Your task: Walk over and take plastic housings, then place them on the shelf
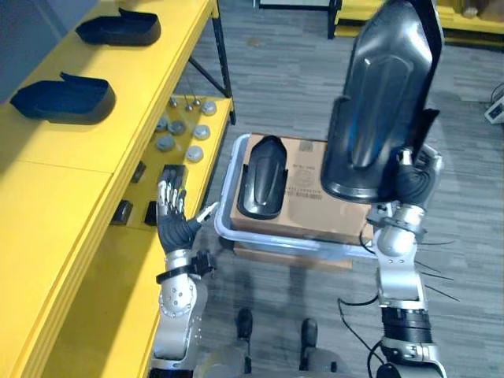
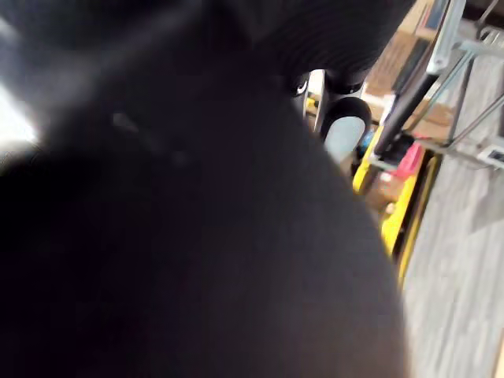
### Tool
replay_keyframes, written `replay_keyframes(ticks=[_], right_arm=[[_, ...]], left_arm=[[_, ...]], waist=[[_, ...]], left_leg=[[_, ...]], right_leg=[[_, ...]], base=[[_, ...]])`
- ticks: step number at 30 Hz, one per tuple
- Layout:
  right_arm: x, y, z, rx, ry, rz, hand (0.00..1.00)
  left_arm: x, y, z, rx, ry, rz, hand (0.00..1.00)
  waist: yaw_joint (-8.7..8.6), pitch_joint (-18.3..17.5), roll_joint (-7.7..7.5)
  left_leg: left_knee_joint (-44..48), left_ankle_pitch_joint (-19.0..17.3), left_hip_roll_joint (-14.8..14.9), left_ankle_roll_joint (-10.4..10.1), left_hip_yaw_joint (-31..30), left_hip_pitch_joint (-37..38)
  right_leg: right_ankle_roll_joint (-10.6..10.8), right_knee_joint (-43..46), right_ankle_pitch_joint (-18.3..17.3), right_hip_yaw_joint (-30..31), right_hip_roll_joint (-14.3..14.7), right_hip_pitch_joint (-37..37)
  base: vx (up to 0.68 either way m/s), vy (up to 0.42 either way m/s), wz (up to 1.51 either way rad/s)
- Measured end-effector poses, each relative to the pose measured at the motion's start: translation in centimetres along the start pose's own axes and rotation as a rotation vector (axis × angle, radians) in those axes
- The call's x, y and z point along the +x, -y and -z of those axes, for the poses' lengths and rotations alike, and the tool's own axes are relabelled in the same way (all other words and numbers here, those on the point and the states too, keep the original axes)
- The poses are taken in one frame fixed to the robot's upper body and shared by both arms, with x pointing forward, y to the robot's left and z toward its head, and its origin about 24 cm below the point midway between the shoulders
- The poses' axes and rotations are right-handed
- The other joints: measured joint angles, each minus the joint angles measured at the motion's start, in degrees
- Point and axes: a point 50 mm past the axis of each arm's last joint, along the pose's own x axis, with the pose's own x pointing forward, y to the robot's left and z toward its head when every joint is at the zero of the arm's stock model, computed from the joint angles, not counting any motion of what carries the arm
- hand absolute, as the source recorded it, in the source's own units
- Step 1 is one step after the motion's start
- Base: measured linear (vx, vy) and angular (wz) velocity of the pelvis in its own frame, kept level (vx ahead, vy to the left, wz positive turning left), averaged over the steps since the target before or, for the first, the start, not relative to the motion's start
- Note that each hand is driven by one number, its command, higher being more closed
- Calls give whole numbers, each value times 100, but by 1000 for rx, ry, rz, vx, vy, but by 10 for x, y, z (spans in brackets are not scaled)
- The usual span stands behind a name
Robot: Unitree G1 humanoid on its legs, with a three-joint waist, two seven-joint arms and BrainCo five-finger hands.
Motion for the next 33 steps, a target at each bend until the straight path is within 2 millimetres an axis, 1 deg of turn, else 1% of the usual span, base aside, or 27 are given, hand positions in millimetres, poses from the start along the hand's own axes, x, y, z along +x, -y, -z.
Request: replay_keyframes(ticks=[4, 6, 11, 13, 14, 16, 19, 24, 30, 33], right_arm=[[-17, -33, -18, 88, 29, -156, 100], [-22, -41, -24, 114, 46, -201, 100], [-30, -47, -26, 115, 52, -270, 100], [-37, -52, -26, 113, 60, -318, 100], [-41, -55, -28, 115, 75, -348, 100], [-43, -58, -30, 119, 83, -373, 100], [-44, -58, -26, 99, 85, -386, 100], [-45, -58, -16, 50, 79, -415, 100], [-46, -57, -11, -13, 98, -434, 100], [-43, -53, -5, -40, 88, -420, 100]], left_arm=[[-1, 19, 1, -33, -14, 70, 0], [0, 23, 1, -56, -23, 76, 0], [1, 26, 2, -55, -43, 99, 0], [-2, 31, 4, -55, -56, 127, 0], [-4, 37, 6, -59, -66, 157, 0], [-2, 45, 10, -57, -77, 192, 0], [-2, 44, 12, -37, -91, 197, 0], [-3, 42, 20, -16, -126, 191, 0], [-1, 39, 20, -9, -128, 185, 0], [-2, 37, 23, -2, -137, 179, 0]], waist=[[0, -138, -30], [2, -169, -47], [-6, -350, -75], [-5, -441, -78], [-5, -492, -76], [2, -556, -85], [-1, -632, -113], [0, -712, -115], [3, -722, -118], [7, -729, -127]], left_leg=[[-23, -24, 8, -29, 78, 112], [-23, -27, 19, -34, 149, 117], [-25, -43, 21, -57, 174, 115], [-25, -42, 22, -57, 173, 116], [-25, -41, 24, -56, 173, 117], [-24, -39, 30, -55, 173, 118], [-25, -37, 34, -53, 173, 133], [-26, -37, 36, -52, 172, 147], [-28, -34, 37, -48, 154, 156], [-28, -19, 37, -26, 135, 171]], right_leg=[[-2, -2, 2, 70, 5, 74], [-12, -6, 10, 96, 10, 67], [-21, -31, 17, 121, 11, 57], [-22, -34, 21, 124, 13, 57], [-20, -33, 28, 126, 14, 58], [-15, -33, 38, 124, 20, 61], [-15, -31, 38, 127, 24, 68], [-25, -25, 29, 126, 27, 77], [-26, -20, 21, 123, 30, 83], [-19, -17, 17, 118, 30, 110]], base=[[-23, -2, -7], [-30, 8, -8], [-7, 6, -4], [0, 0, 0], [0, 0, 0], [0, 0, 0], [8, -2, -2], [0, 0, 0], [0, 0, 0], [0, 0, 2]])
